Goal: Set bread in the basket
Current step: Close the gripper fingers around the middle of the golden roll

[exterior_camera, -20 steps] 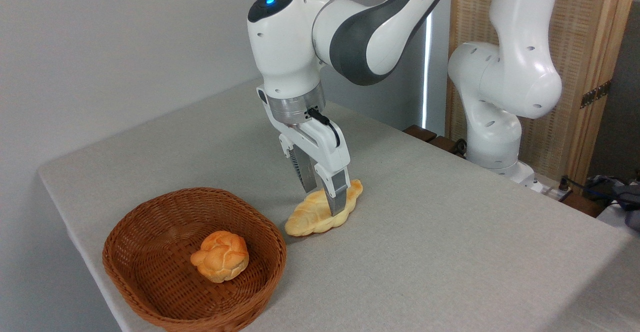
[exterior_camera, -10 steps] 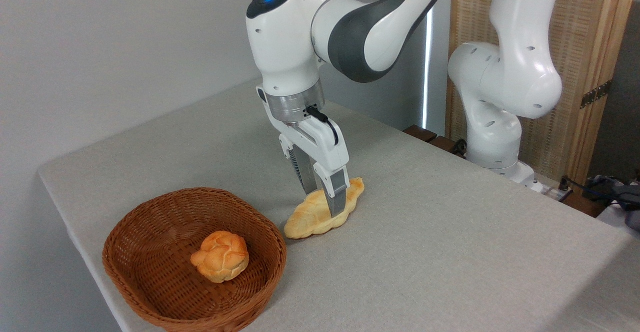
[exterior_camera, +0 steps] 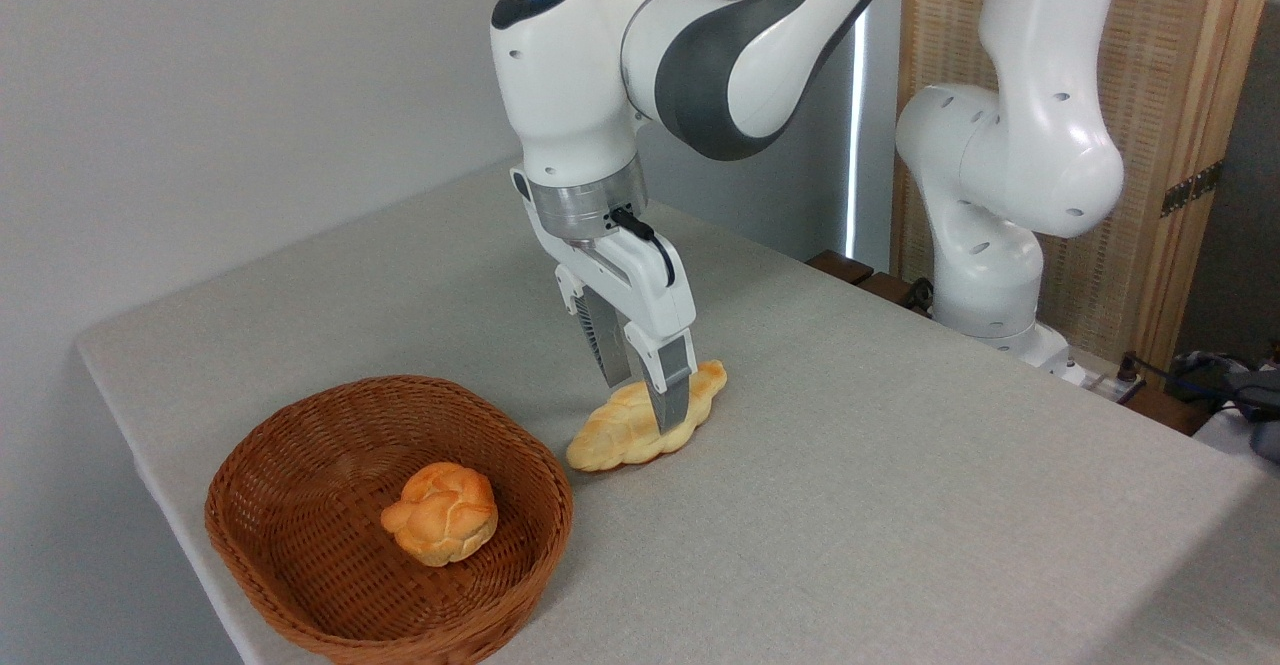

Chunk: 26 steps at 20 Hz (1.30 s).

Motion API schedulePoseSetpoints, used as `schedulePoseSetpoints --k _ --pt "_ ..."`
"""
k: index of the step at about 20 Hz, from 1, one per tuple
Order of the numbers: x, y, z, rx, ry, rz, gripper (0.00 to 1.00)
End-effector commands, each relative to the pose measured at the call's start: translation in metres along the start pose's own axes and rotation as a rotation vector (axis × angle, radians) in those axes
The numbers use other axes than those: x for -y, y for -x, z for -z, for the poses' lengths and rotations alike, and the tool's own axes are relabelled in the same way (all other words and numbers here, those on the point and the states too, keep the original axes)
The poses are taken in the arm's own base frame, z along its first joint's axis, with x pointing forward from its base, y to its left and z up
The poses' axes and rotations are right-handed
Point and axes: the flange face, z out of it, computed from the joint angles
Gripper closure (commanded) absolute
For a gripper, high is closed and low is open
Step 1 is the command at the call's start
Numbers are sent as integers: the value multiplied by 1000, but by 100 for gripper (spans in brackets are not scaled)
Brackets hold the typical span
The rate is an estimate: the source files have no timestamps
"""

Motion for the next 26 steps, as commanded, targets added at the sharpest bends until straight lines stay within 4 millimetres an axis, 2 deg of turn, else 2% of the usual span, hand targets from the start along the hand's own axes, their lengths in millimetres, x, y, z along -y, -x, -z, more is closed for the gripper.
schedulePoseSetpoints --k 1,10,11,15,16,26 --pt "2 1 -2 4 -13 -9 0" --pt "3 -2 -14 24 1 -12 0" --pt "3 -2 -14 24 1 -13 4" --pt "3 -2 -13 23 -2 -17 45" --pt "4 -2 -13 26 -6 -20 48" --pt "4 -1 -12 33 -7 -25 46"
